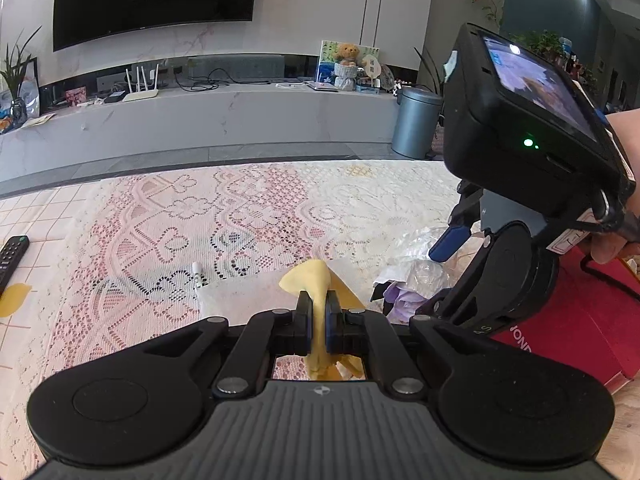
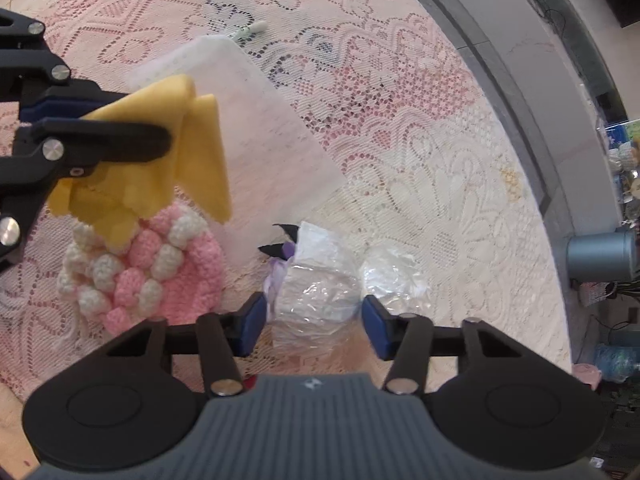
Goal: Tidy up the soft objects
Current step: 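Grasp the yellow cloth with the left gripper while the right gripper grasps the plastic-wrapped flower, then carry the yellow cloth and wrapped flower with both grippers into the orange box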
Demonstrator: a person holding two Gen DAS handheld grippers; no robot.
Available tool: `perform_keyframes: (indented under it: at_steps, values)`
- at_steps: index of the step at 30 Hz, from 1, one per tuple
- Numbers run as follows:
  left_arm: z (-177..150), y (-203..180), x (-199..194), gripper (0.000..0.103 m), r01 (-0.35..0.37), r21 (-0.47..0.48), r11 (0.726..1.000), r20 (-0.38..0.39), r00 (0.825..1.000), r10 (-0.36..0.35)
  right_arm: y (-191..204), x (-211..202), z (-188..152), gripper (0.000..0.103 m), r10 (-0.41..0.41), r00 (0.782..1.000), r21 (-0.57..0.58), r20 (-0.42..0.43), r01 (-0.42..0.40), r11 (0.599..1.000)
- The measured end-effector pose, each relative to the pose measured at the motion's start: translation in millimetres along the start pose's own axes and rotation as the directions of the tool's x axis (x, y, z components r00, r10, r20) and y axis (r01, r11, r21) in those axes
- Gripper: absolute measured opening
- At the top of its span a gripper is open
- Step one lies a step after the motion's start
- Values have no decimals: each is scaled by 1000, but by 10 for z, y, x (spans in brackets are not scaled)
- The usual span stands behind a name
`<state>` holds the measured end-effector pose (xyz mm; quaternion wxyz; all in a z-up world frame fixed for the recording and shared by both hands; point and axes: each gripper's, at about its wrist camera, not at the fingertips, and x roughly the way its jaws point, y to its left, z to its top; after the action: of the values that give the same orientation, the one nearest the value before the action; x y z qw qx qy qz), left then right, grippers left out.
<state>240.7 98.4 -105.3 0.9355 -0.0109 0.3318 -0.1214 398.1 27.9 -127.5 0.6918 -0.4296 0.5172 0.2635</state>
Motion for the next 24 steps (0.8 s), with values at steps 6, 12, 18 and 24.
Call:
perform_keyframes:
  at_steps: [6,12,18,24]
  values:
    - [-1,8,-50,6,-7,2,1000,7,1000,7,11,-48,-71,38,-22,999,14,27,21,1000]
    - [62,-4,-181,6,-14,-8,1000,35,999,15,42,-291,-161,29,-54,994,25,97,52,998]
    - [130,3,-451,6,-18,-47,999,69,997,21,18,-693,-248,29,-39,982,89,186,22,996]
    - [179,-92,-668,6,-29,-45,999,66,997,32,68,-1206,-433,29,-47,954,142,295,5,990]
